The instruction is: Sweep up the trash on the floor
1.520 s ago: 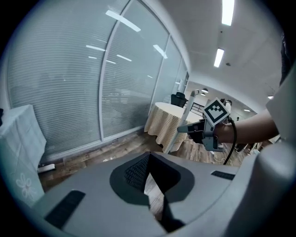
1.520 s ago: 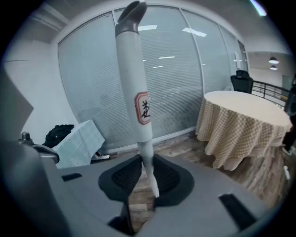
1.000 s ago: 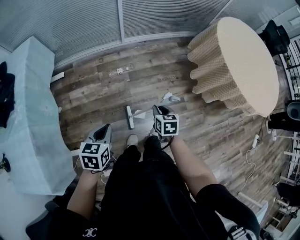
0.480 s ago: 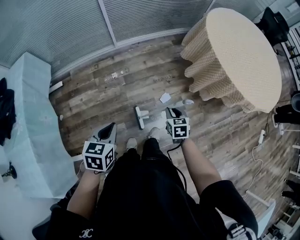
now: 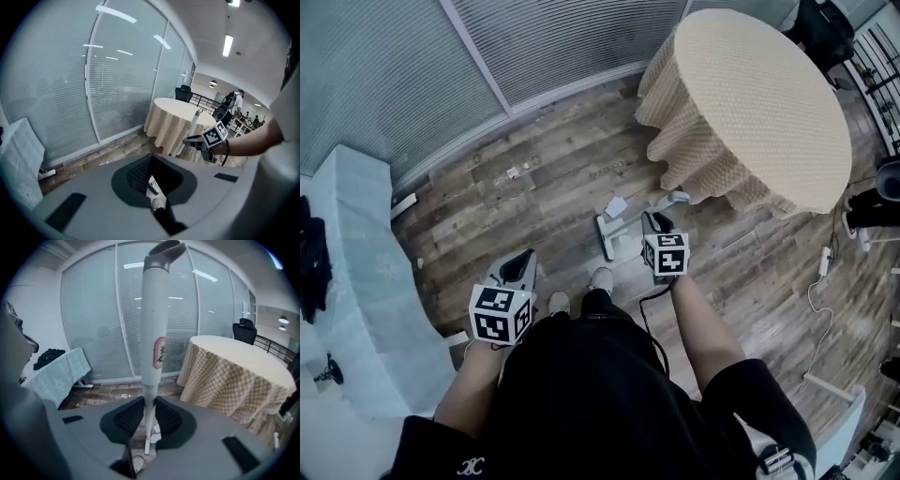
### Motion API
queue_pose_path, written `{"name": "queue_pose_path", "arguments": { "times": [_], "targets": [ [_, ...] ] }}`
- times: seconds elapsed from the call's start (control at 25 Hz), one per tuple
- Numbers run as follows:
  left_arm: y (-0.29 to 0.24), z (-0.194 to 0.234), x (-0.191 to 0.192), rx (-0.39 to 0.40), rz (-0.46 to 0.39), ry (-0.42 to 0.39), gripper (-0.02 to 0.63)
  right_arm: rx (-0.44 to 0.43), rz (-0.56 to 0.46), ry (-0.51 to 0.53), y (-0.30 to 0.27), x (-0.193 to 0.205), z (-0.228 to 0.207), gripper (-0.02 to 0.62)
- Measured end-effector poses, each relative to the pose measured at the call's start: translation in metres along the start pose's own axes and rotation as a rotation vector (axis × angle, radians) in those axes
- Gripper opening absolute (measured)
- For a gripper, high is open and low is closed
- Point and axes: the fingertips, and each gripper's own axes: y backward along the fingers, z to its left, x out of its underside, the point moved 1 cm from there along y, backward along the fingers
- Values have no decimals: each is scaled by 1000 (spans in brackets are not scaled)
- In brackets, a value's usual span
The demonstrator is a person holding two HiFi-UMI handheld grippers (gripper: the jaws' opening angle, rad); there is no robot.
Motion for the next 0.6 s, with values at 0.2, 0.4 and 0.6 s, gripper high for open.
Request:
{"name": "queue_pose_path", "arguments": {
  "times": [0.2,0.4,0.6],
  "targets": [
    [-9,-8,-10,-4,1,-14,-3,-31,-18,30,0,-11,-9,86],
    [-16,-11,-14,-12,2,-18,-2,-64,-27,25,1,-17,-14,87],
    [-20,-7,-23,-24,-12,-22,-2,-87,-60,25,7,-35,-14,87]
  ]
}}
